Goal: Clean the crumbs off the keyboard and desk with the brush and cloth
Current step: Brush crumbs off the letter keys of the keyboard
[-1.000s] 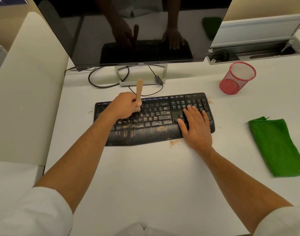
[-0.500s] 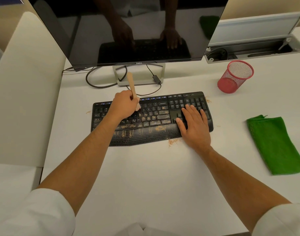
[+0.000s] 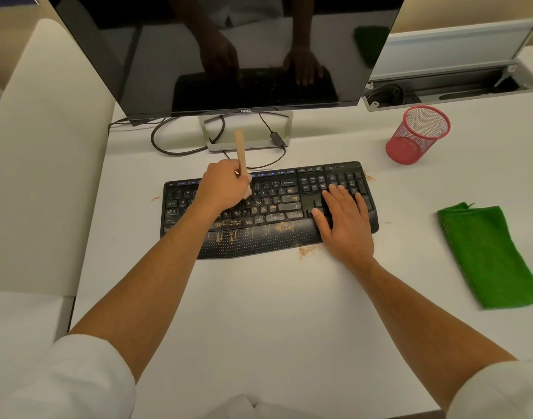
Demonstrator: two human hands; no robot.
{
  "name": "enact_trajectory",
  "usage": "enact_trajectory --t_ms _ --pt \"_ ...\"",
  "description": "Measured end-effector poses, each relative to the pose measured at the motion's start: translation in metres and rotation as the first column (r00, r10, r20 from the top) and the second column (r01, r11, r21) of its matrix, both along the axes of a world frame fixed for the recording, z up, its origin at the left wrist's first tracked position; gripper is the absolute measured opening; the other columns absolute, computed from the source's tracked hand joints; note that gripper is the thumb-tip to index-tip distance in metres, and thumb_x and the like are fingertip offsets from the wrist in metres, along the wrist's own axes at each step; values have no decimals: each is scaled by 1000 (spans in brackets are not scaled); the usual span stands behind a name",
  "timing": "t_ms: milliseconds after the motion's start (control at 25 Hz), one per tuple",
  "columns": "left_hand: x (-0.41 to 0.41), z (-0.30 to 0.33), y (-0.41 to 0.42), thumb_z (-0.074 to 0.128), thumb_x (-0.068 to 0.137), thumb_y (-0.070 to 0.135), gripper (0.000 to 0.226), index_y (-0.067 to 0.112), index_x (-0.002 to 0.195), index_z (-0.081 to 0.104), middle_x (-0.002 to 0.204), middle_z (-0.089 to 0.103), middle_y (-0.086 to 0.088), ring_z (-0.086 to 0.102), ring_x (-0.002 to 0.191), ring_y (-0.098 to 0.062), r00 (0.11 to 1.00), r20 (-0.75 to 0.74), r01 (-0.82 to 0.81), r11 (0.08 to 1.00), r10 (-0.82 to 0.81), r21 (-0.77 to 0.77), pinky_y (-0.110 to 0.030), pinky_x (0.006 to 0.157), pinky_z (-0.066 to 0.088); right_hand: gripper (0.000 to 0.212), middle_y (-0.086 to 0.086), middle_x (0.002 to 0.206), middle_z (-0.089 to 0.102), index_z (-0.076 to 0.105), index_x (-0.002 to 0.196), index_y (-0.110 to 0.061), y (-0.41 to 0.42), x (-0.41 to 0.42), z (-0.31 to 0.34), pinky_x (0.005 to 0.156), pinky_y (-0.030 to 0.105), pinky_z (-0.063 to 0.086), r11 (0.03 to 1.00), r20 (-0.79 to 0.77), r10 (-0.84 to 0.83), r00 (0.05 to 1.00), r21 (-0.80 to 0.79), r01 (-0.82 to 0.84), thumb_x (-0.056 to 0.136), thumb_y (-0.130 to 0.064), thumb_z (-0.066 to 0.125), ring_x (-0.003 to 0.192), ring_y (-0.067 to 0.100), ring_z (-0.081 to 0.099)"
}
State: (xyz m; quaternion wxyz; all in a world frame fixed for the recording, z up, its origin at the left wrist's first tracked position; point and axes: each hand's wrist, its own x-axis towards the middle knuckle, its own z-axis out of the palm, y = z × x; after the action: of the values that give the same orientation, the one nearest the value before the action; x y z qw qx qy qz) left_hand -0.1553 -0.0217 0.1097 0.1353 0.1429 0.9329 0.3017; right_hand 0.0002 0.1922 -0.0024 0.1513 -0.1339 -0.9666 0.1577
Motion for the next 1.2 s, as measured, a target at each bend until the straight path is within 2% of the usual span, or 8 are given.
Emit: enact_trajectory --t_ms 160,360,440,680,880,960,1080,1200 --pt "10 -14 4 55 98 23 19 8 99 67 71 61 2 58 61 -12 988 -145 -43 998 48 39 -28 61 52 56 4 153 47 52 143 -13 0 0 1 126 39 7 1000 -3 -2 1000 -1 2 103 -49 37 148 19 32" --pt "5 -2 8 60 95 18 13 6 94 65 77 62 -4 61 64 -17 983 151 123 981 -101 -148 -30 59 52 55 4 153 47 52 143 -13 -1 0 1 126 40 8 1000 -7 -1 1000 -4 1 103 -48 39 148 19 32" --pt "-2 2 8 62 95 20 15 5 94 65 81 67 -9 67 68 -24 977 206 75 995 -59 -70 -34 64 57 54 5 152 47 52 143 -13 -1 1 1 126 40 8 1000 -15 -3 1000 -3 3 103 -48 39 147 19 33" --pt "5 -15 8 56 97 22 16 9 91 62 76 58 -1 51 60 -8 997 -47 -54 999 54 1 -22 53 41 56 4 152 47 52 143 -13 -2 1 1 126 40 8 1000 -1 -1 1000 -7 1 103 -49 36 148 19 32" --pt "-5 -7 4 59 93 16 16 1 96 64 82 70 -14 71 68 -26 970 242 36 990 -1 -139 -38 69 61 56 4 153 46 51 144 -14 -1 1 3 126 40 7 1000 6 -2 1000 -12 2 103 -49 36 148 19 31" --pt "-7 -5 3 59 94 18 17 3 99 65 87 71 -13 71 74 -27 976 216 25 996 -7 -82 -41 74 61 56 4 153 46 51 144 -14 -1 0 3 126 40 7 1000 9 -2 1000 -10 2 103 -50 36 148 18 30" --pt "1 -8 7 57 98 24 21 6 105 67 97 67 -4 62 76 -11 997 33 72 997 -73 27 -22 66 49 56 4 154 46 51 144 -14 -1 0 3 126 39 6 1000 10 -5 1000 -13 5 103 -49 36 148 18 30" --pt "11 -10 16 55 100 19 19 7 107 68 105 65 3 54 76 10 974 43 215 972 -220 98 -5 68 41 56 4 153 46 51 143 -13 -1 0 3 126 40 8 1000 5 -4 1000 -10 5 103 -49 36 148 19 31"
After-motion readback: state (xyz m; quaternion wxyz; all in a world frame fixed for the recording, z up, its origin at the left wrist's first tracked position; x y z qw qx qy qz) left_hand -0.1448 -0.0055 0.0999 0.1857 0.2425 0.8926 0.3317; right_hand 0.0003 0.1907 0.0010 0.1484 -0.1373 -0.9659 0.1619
